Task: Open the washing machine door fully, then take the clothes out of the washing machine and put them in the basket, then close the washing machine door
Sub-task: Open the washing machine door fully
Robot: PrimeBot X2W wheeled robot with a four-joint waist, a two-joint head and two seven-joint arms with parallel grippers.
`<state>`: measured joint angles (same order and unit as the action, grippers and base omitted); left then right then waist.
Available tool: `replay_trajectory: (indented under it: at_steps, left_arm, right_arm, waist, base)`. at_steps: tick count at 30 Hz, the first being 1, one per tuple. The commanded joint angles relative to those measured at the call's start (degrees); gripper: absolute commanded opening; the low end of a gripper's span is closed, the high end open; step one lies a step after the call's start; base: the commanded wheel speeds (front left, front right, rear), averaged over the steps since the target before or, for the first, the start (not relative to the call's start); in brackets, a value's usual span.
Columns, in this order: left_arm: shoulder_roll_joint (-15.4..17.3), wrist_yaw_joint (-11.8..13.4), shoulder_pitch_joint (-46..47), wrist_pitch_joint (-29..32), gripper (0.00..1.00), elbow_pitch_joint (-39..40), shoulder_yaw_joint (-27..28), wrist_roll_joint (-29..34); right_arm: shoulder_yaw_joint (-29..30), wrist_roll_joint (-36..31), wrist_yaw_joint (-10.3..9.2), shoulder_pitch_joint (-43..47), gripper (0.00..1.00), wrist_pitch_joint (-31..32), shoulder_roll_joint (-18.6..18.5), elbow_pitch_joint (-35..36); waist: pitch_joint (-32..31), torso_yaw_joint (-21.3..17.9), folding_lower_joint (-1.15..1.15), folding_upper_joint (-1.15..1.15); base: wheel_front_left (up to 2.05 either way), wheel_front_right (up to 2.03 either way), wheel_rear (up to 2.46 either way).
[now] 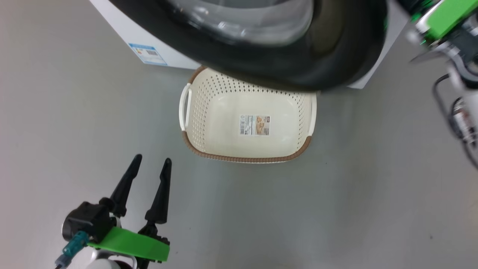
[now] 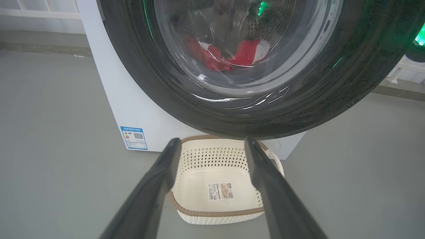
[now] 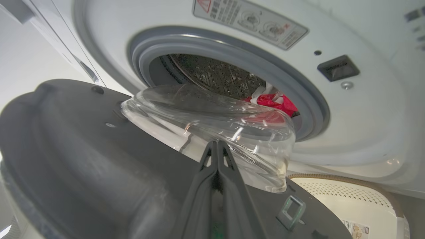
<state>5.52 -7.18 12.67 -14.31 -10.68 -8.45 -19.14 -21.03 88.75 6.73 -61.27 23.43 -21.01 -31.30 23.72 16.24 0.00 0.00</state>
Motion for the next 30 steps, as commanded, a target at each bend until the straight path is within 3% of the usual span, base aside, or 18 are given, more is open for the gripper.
replay_trajectory:
  at_steps: [1, 30]
  left_arm:
    - [1.1, -0.3, -1.2, -0.7, 1.0, 0.9, 2.4, 0.3]
    - [0.9, -0.3, -5.7, -0.7, 1.0, 1.0, 2.5, 2.1]
  right_arm:
    - [-2.5, 0.4, 0.76, 2.5, 0.0, 1.6, 3.9, 2.9]
    - [-6.8, 2.0, 0.76, 15.8, 0.0, 5.9, 5.5, 11.5]
  waist:
    - [-1.8, -0.7, 0.0, 0.0]
    - [-8.8, -1.5, 0.0, 0.0]
  base:
    - [0.0, 0.0, 0.0]
    - [0.0, 0.0, 0.0]
